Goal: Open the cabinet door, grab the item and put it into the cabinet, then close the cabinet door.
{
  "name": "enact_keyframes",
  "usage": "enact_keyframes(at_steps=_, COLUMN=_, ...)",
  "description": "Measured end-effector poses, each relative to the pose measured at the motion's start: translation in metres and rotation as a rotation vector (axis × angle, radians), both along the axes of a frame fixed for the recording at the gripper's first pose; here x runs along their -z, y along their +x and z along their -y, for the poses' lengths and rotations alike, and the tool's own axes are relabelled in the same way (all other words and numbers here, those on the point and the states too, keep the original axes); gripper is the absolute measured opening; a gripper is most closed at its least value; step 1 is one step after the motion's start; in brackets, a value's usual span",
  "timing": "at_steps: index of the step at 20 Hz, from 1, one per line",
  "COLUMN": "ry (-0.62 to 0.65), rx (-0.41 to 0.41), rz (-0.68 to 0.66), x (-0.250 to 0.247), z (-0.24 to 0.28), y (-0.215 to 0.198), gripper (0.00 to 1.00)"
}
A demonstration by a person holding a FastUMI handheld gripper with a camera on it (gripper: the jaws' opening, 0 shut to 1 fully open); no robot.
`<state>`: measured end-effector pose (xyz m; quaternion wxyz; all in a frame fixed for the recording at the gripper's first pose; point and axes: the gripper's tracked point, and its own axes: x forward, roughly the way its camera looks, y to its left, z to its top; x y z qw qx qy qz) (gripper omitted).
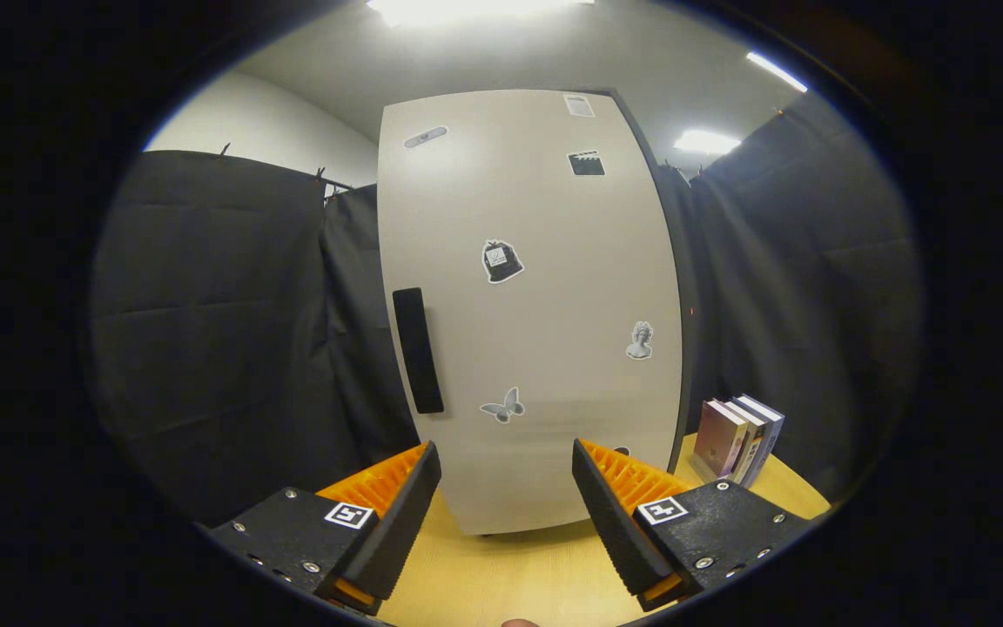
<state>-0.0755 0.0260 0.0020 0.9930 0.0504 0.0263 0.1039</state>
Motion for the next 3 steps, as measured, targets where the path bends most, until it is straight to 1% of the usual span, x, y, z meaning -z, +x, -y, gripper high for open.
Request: enact_keyframes(at_steps=3, ry=-0.014, rx=-0.003, rz=0.001, x=0.0008, z=-0.0026, y=-0.0005, gripper=0.94)
